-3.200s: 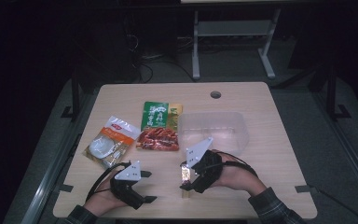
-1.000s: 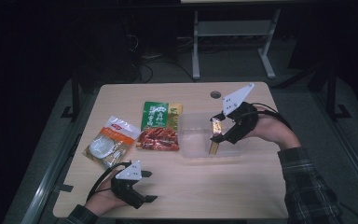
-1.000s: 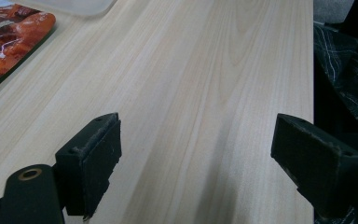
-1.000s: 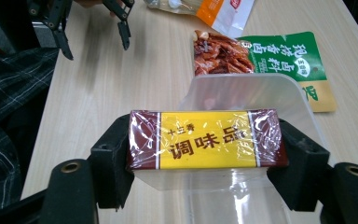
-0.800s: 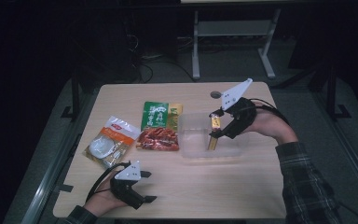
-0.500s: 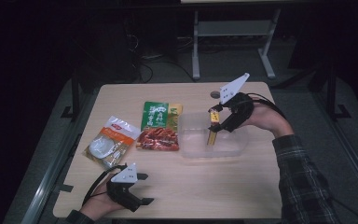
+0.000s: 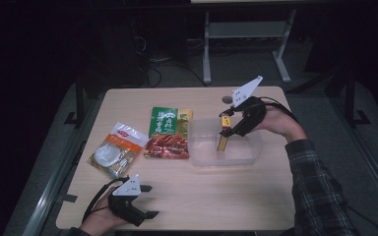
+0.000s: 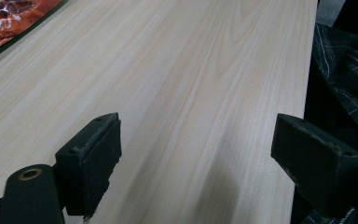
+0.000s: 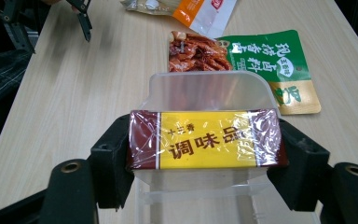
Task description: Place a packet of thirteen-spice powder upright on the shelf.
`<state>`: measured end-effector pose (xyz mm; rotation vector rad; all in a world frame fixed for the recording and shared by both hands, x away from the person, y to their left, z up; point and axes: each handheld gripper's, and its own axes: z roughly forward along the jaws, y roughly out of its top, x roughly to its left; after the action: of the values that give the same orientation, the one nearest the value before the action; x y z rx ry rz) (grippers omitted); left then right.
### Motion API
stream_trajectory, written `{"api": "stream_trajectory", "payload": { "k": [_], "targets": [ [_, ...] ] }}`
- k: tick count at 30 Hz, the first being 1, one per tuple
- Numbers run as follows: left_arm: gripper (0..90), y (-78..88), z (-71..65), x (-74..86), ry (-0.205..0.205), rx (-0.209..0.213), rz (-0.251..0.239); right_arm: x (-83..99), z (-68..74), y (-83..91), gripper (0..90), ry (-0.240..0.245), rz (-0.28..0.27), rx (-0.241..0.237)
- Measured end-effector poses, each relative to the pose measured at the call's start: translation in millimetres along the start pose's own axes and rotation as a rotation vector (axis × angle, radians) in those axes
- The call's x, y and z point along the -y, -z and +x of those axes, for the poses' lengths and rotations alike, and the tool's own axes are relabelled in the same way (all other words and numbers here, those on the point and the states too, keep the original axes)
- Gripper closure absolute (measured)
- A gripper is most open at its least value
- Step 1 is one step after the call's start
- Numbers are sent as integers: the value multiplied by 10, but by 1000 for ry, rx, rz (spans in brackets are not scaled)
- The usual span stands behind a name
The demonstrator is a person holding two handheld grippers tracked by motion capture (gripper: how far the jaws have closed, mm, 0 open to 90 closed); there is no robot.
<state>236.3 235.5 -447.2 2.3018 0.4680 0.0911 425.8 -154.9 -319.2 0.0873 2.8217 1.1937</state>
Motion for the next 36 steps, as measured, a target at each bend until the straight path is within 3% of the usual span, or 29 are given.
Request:
{"api": "stream_trajectory", "payload": {
  "k": [8,24,36],
  "targets": [
    [155,-2,-2,8,1,3,3,20,-36,-47,313,-4,6,-14],
    [155,0,-10,6,-9,3,1,74,-98,-346,311,14,106,-33],
    [155,-14,-16,4,-9,9,1,121,-106,-491,295,-8,181,-31]
  ]
}}
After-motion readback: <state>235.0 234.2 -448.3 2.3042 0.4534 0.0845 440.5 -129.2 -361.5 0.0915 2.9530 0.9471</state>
